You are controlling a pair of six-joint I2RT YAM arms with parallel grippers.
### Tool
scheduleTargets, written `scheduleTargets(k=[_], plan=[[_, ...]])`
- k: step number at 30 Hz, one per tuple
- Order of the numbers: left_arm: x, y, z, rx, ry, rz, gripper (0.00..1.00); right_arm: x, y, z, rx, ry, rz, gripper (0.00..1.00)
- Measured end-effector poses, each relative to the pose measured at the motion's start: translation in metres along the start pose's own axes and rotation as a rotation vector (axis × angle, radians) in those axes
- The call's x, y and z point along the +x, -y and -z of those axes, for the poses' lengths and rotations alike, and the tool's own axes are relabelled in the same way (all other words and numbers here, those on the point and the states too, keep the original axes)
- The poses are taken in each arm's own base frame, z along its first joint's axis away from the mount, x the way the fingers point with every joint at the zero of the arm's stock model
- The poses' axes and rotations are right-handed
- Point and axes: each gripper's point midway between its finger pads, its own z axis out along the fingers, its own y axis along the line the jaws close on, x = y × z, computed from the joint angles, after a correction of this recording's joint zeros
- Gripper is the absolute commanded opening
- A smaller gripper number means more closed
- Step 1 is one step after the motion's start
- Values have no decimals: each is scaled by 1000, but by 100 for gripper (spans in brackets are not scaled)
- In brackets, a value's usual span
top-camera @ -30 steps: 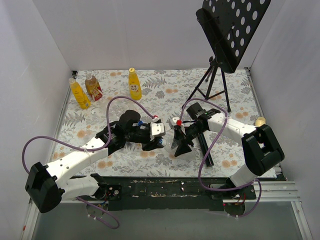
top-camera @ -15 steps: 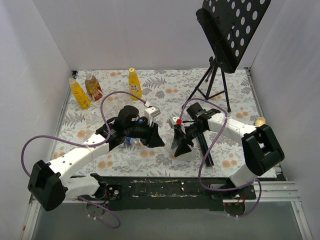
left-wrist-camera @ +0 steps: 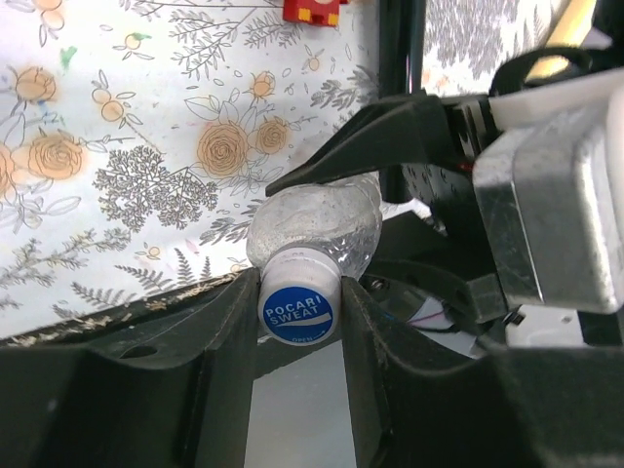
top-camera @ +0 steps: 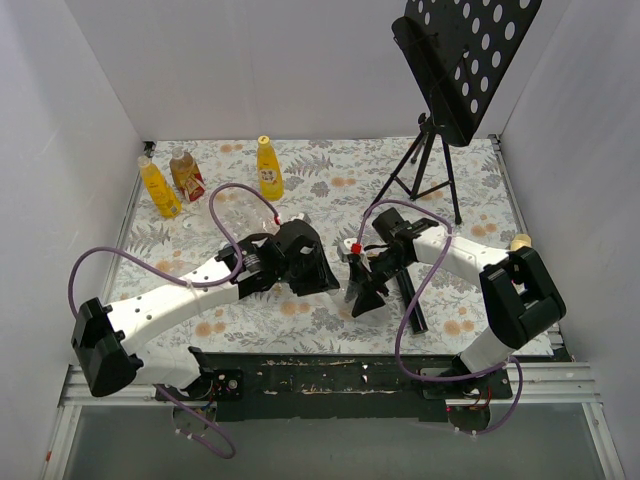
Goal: Unscrew the bottle caps
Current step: Unscrew the bottle cap from the plastic bottle.
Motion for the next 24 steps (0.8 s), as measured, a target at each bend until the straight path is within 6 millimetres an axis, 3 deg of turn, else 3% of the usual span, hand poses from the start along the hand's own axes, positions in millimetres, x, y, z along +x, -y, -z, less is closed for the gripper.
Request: scheduleTargets(k=[10,11,14,16,19,24], plan=[[-2,-4,10,-17,58,194,0,-6,-2,-5,-22,22,14,7],[-2,-4,10,-16,58,199,4,-6,-2,-5,-23,23,15,7],[-2,-3,10,-14,58,207,50,-6,-3,-5,-24,24,16,7],[-3,-1,11,-7,61,219,70,-6,-3,-5,-23,25,16,7],[-6,15,20,82,74,239,82,-5,0,-5,-15,18,20,7],[-5,24,47,223,88,226,90,-3,2,-5,-5,5,23,7]])
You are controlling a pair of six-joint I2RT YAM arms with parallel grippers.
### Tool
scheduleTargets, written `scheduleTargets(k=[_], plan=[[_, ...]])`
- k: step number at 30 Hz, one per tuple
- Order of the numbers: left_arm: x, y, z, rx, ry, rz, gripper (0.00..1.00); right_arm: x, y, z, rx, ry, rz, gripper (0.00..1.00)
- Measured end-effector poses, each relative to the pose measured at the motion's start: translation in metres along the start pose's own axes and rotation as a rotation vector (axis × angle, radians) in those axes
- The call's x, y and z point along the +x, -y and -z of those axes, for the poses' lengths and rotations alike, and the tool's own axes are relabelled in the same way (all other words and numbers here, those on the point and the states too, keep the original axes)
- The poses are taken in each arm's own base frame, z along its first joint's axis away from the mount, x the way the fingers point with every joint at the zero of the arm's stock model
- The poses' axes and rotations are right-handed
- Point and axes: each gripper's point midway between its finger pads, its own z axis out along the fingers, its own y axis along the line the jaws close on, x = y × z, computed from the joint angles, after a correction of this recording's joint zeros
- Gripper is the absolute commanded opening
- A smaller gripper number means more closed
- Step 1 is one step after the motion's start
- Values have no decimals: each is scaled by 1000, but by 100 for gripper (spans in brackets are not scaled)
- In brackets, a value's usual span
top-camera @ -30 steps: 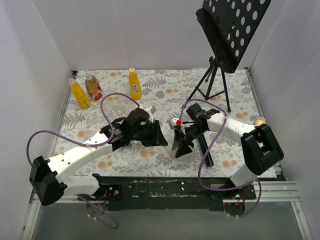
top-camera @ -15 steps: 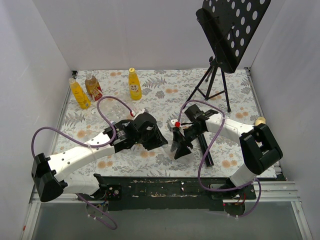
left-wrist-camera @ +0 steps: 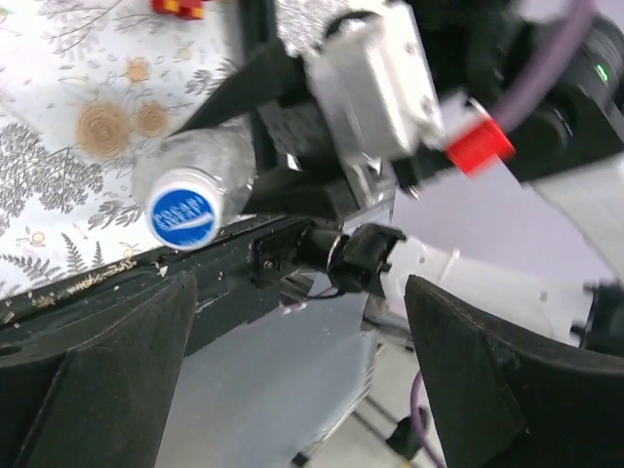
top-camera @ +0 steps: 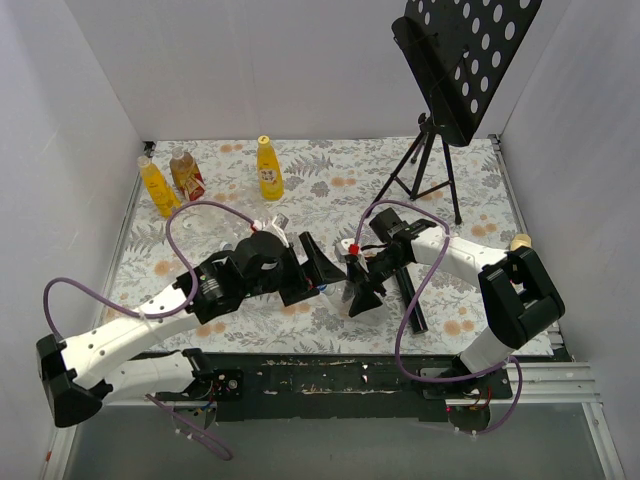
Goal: Unscrew the bottle caps
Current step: Unscrew the bottle cap from the plastic bottle.
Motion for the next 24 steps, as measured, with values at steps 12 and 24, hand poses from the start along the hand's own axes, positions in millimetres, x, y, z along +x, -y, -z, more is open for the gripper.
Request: scheduleTargets(k=[12,24], plan=[[12,3,31,325,-56,-1089,84,6,2,1,9,-29,41,8],[6,-45,-25,319,-195,-1586,50,7,1,2,3,-32,60,7]])
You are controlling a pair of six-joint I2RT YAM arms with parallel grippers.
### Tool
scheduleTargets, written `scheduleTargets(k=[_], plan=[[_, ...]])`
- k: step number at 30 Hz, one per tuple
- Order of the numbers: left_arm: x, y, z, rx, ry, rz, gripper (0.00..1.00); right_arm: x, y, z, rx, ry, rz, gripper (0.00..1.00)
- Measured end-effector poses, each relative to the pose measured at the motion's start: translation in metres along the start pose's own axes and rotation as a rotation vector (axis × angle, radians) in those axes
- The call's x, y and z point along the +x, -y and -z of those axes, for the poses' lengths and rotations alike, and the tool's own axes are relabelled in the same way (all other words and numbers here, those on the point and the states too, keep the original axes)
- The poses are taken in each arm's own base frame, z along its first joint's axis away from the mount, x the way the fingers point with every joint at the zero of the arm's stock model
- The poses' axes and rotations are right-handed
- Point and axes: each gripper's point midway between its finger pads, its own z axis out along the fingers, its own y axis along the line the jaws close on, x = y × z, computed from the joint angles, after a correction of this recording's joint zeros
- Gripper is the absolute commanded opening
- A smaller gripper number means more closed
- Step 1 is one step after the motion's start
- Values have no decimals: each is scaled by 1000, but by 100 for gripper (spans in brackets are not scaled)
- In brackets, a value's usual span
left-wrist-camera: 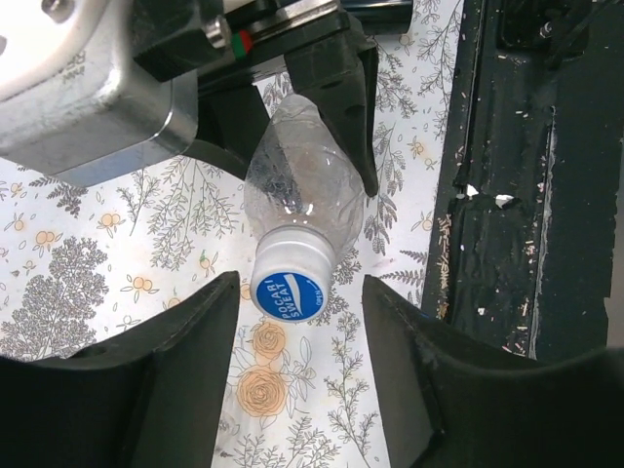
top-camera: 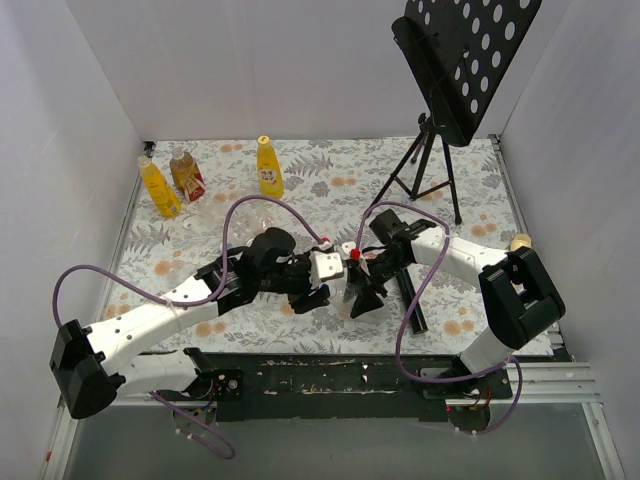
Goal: Unscrew the bottle caps
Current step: Unscrew the bottle cap from the plastic bottle.
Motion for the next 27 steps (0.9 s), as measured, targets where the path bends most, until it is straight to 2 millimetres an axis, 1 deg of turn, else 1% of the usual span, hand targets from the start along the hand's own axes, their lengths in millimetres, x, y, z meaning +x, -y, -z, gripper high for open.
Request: scheduleTargets(k=[2,7,10,12,13,18,22,24,27], plan=[[1,-2,0,4,1,-14,50,0,0,0,0,0,0,7],[-1,-5,1,11,13,-31,42,0,-1,-1,-4,-1,2,7],[1,-6,0,23,12,-27,23,0,-1,-1,-4,-2,4,7],[3,-5,-2,37,6,-21,12,1,-1,-1,-2,-8,2,7],[3,-5,-3,44,5,-18,0,2,-1,-1,-1,-10,0,7],[4,-6,-4,59,7,26,0,3,-2,0,-1,-17,-12,7],[2,-6,-4,49,16,145,0,3,-4,0,-8,-14,-25,7],[1,-6,-4,24,13,267,0,3,-5,0,-9,-14,-27,7],[-2,-8,-2,-42,-10,514,0,2,-5,-1,-11,-11,-25,7]])
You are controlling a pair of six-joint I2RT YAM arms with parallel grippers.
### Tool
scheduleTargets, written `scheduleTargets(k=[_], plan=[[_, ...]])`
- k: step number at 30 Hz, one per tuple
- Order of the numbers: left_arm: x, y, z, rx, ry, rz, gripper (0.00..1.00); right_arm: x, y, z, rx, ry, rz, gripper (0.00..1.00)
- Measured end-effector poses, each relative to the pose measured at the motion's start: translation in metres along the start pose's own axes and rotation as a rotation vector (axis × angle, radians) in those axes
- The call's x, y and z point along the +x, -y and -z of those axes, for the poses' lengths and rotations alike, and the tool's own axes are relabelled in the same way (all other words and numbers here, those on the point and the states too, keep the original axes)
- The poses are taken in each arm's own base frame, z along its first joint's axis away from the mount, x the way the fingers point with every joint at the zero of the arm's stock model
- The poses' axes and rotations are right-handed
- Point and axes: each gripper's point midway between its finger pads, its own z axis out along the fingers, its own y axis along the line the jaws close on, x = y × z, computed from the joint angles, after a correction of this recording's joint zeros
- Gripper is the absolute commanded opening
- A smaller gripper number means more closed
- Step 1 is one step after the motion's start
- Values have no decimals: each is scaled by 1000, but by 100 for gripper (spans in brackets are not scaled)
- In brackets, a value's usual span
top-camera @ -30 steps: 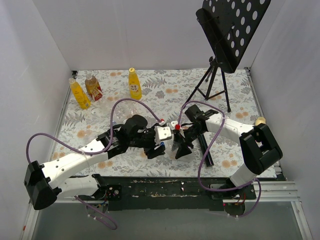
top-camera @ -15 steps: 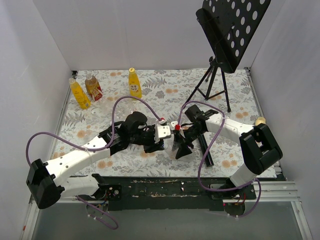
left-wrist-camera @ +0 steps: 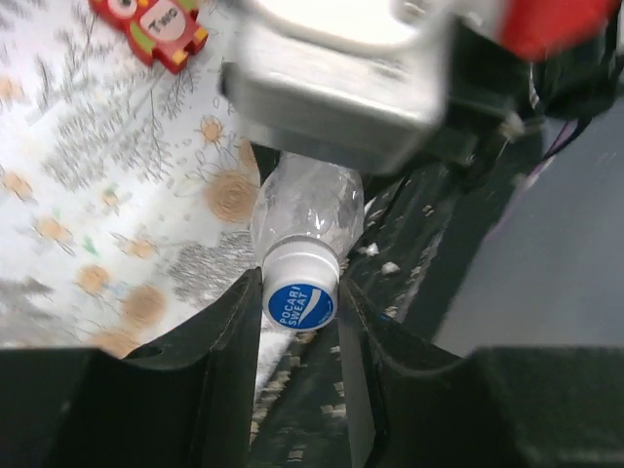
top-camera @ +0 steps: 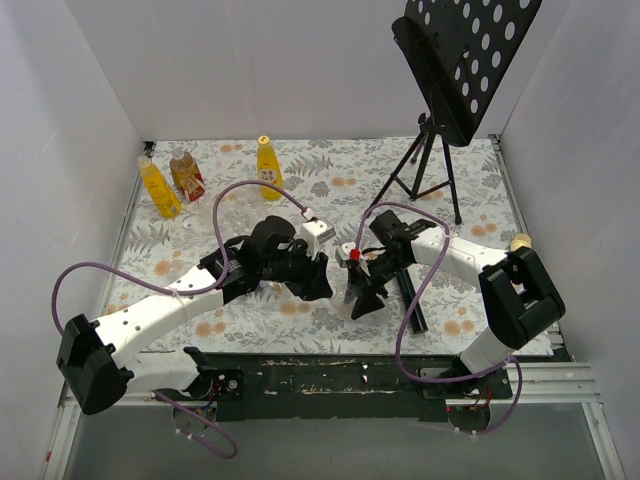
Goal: Unscrew the bottle caps
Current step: Unscrew the bottle cap from the plastic bottle.
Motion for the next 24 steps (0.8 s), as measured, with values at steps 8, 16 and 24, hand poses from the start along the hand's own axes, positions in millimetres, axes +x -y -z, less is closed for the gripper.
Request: scheduleTargets(k=[8,16,24], plan=[[-3,-1,3,-179,5,760,0,-2,-1,-3,-10,4,16,7],[-15,-6,0,-401,-32,1048,26,-2,-1,-2,-8,8,10,7],[-31,15,35,-247,50,631,86,1,1,-1,8,-14,9,7]])
